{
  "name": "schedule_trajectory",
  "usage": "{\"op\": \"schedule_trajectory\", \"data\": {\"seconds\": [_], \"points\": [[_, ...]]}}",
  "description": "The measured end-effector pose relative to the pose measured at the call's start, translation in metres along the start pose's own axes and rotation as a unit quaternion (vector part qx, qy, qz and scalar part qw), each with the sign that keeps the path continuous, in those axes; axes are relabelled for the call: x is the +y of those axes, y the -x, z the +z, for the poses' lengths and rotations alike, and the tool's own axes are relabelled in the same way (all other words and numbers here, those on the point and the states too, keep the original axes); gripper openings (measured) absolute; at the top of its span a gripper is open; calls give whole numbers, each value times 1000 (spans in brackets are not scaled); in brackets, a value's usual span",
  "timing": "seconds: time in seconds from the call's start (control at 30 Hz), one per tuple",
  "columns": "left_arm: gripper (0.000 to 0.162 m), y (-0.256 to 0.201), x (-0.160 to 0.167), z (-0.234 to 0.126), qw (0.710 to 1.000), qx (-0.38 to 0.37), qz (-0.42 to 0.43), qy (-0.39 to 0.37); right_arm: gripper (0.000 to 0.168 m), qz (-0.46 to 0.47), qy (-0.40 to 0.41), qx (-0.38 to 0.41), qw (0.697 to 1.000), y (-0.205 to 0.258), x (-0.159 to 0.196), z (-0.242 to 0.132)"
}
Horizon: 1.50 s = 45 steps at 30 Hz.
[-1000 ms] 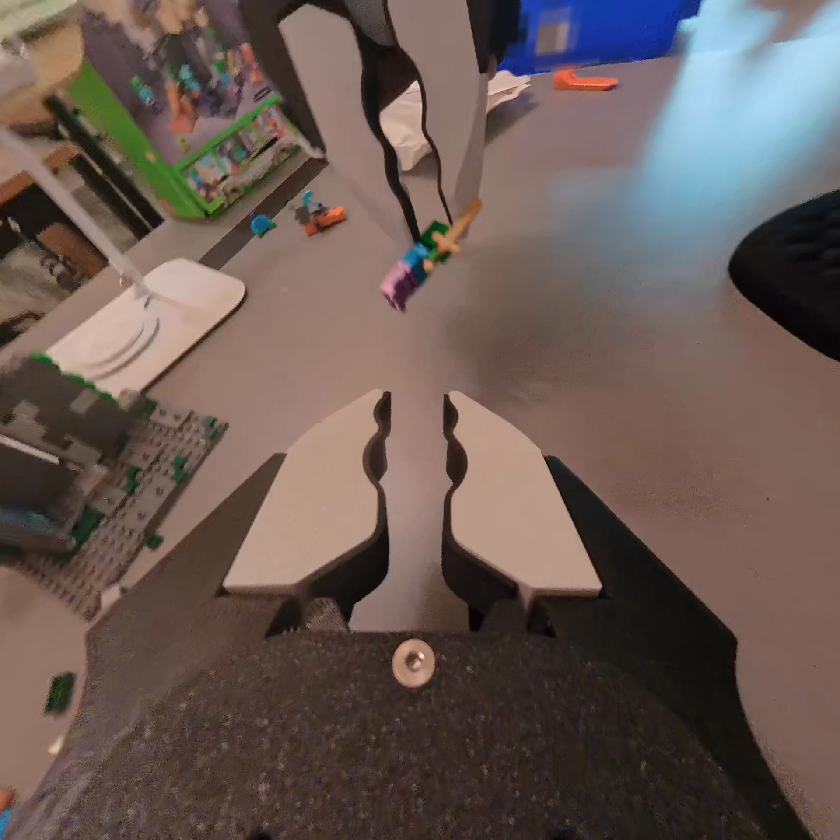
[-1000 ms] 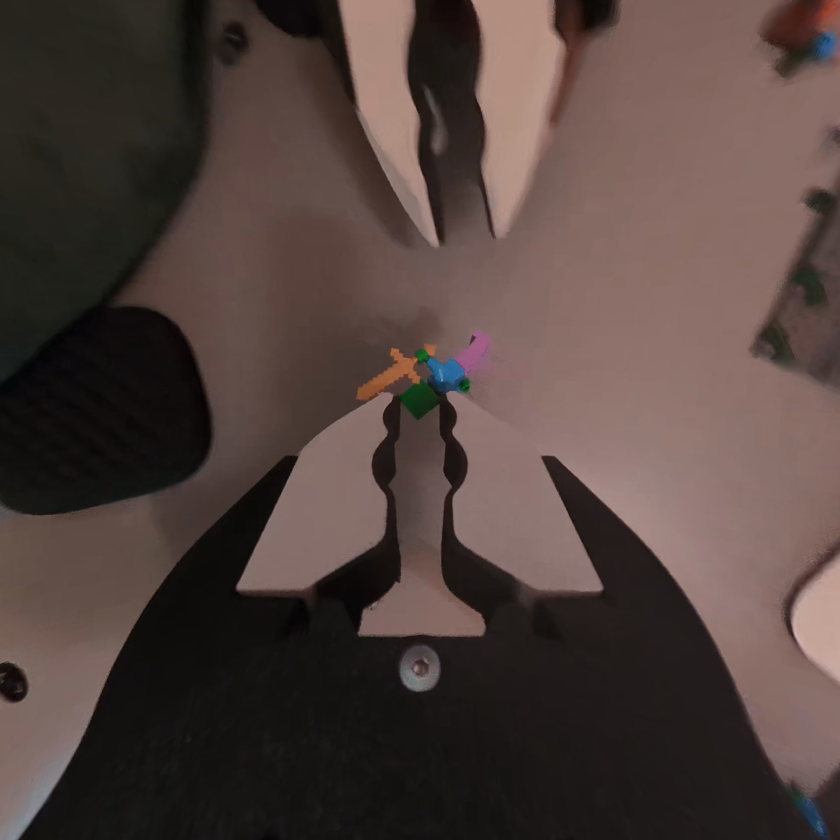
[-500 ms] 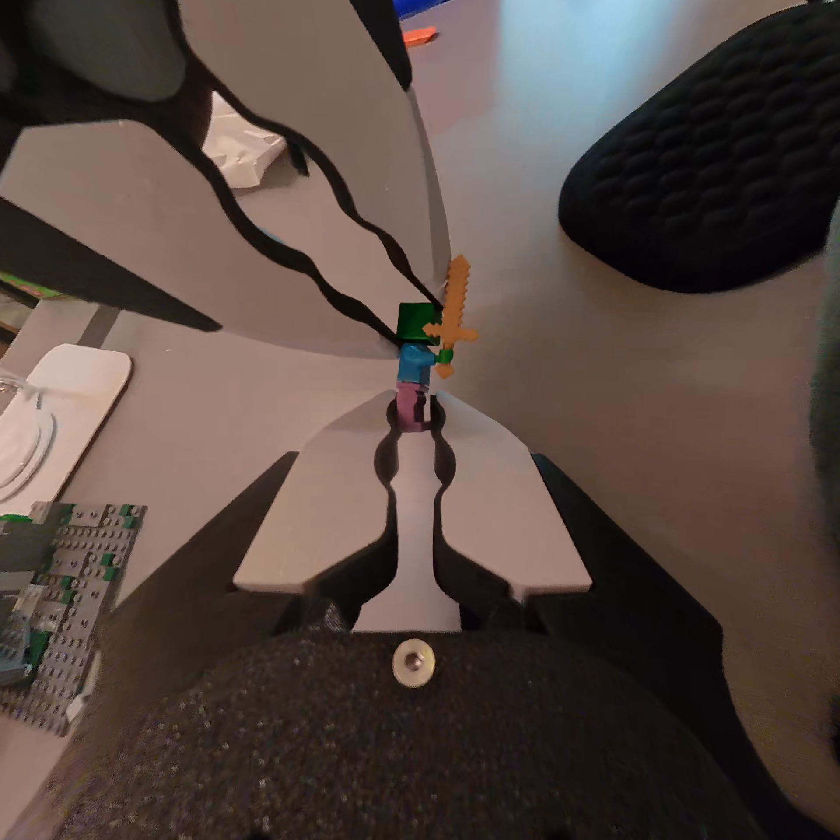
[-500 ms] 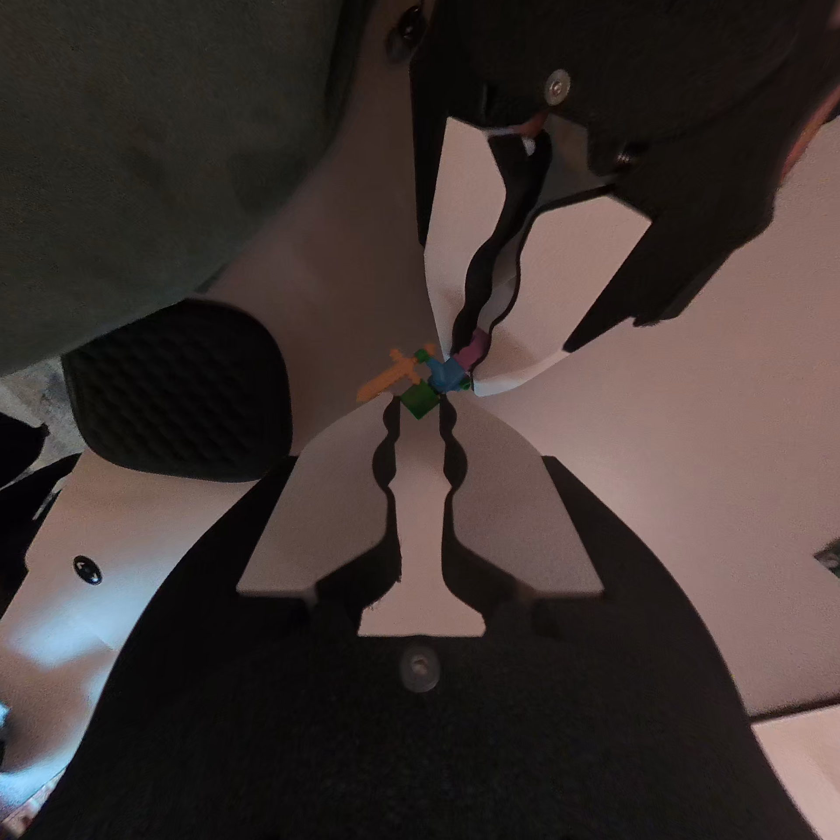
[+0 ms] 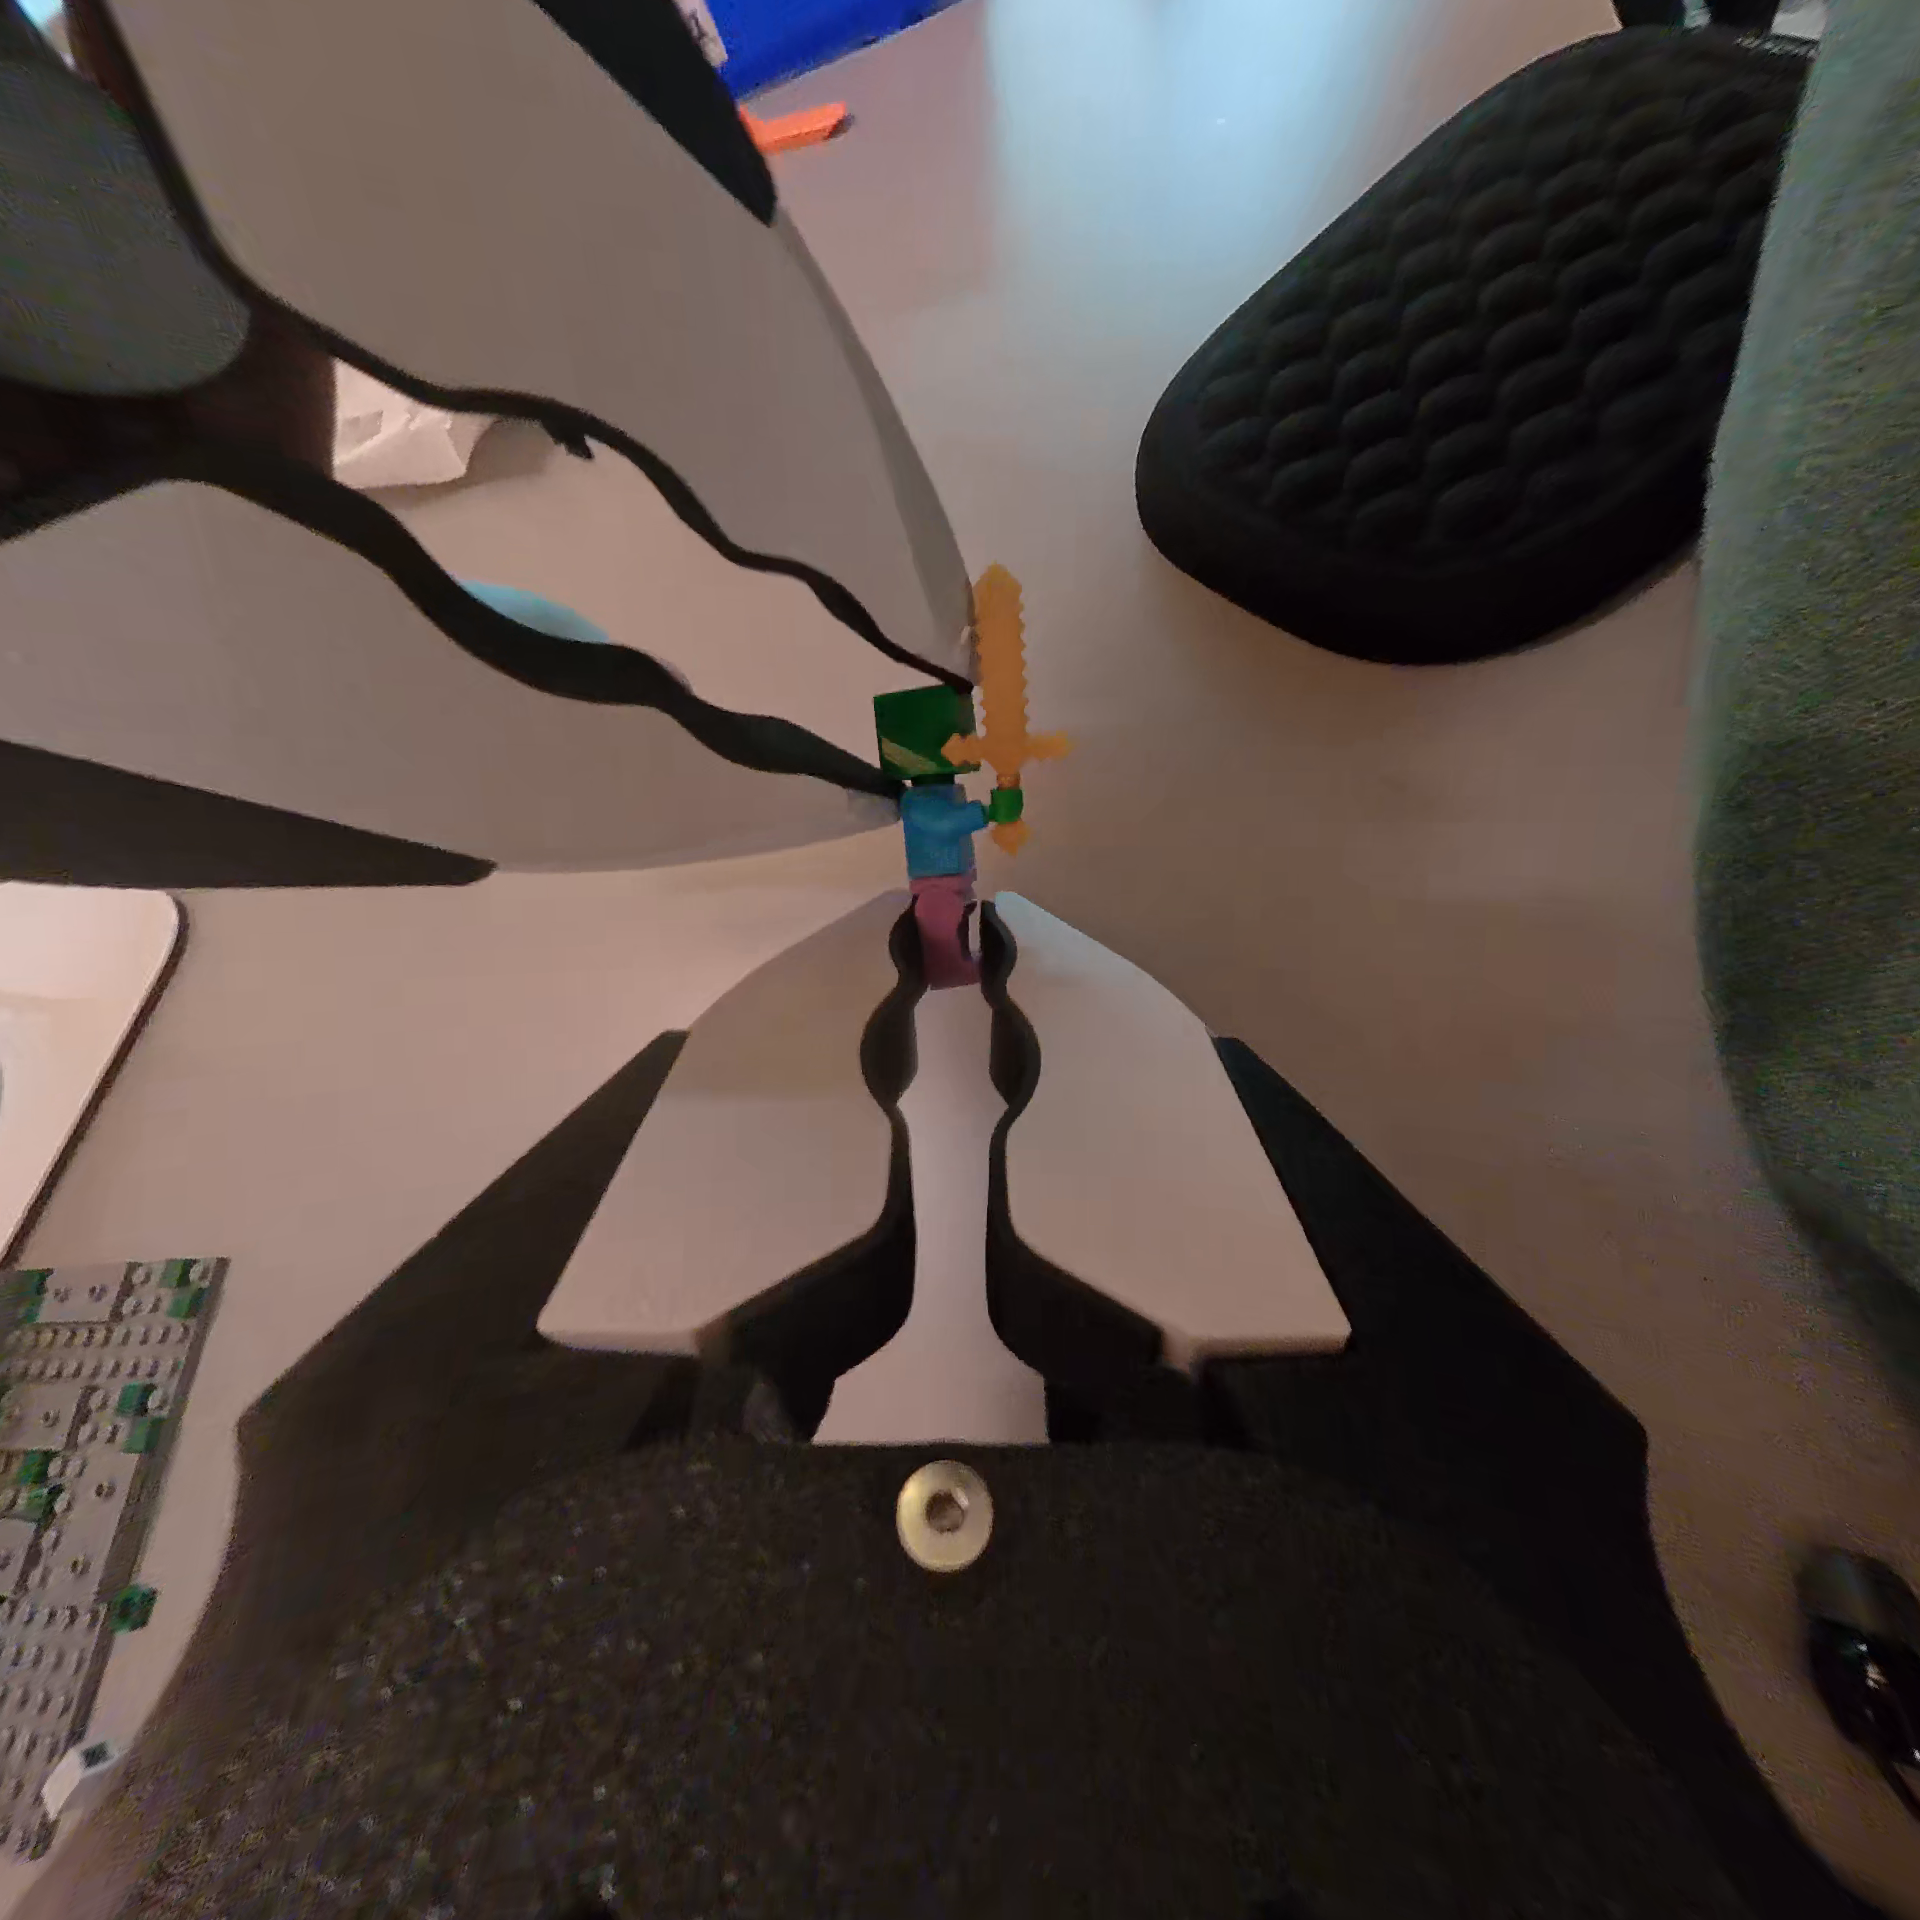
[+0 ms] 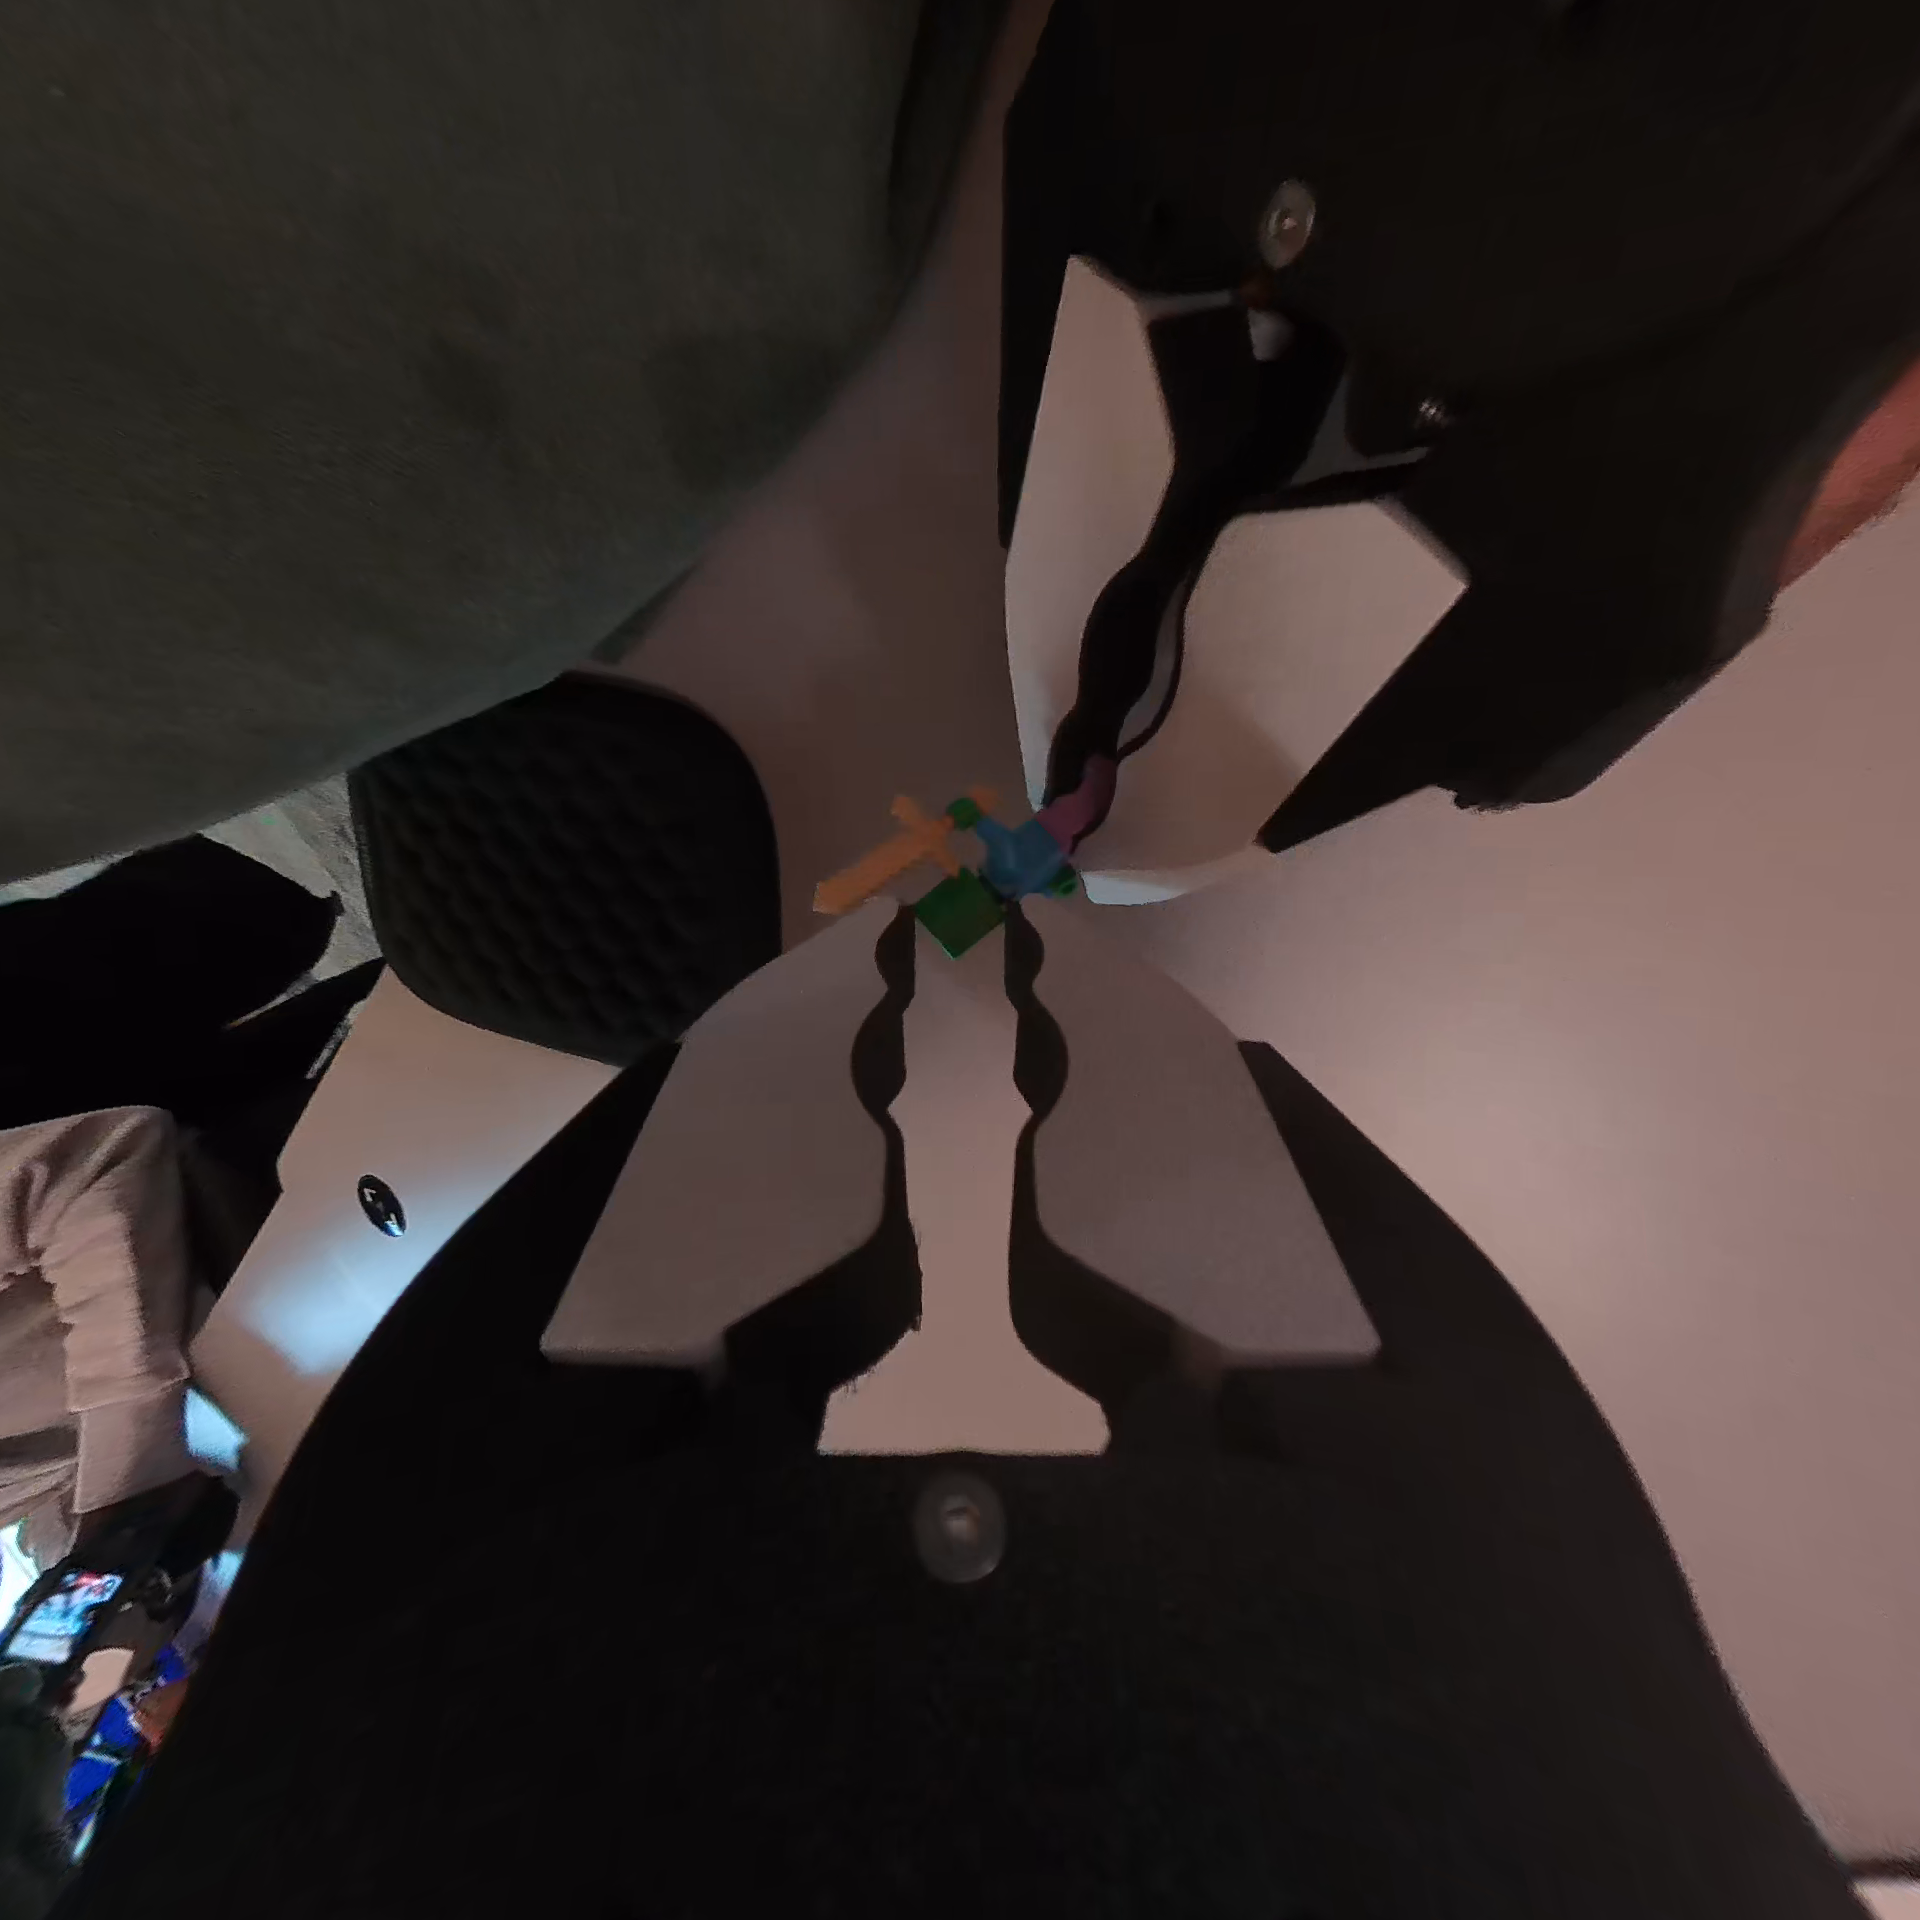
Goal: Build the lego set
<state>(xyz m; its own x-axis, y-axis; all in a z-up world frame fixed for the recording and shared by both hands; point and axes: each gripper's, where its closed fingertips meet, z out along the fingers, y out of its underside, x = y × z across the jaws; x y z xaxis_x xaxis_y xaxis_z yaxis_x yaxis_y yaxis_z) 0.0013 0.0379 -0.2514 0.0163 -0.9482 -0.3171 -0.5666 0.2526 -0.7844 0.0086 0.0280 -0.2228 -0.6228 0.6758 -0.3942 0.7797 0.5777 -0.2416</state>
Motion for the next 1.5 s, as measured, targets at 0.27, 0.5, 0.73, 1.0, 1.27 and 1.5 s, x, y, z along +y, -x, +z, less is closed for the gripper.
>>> {"op": "schedule_trajectory", "data": {"seconds": [0.27,0.5,0.73,1.0,1.27,1.5], "points": [[9,-8,-7,-1,999,12,18,-29,16,-2,-12,-35,999,9,-5,0],[9,-10,-10,-1,999,18,14,-38,16,2,-19,-37,999,12,-6,0],[8,4,-10,-8,998,-7,-29,-57,18,28,-76,27,996,3,-8,-13],[8,28,-20,-24,978,-6,-154,-140,35,54,-244,196,948,-11,-11,-37],[8,33,-23,-25,964,8,-209,-165,18,80,-309,296,900,-27,-12,-48],[8,44,-16,-26,956,-16,-250,-153,15,94,-287,332,894,-38,-10,-53]]}}
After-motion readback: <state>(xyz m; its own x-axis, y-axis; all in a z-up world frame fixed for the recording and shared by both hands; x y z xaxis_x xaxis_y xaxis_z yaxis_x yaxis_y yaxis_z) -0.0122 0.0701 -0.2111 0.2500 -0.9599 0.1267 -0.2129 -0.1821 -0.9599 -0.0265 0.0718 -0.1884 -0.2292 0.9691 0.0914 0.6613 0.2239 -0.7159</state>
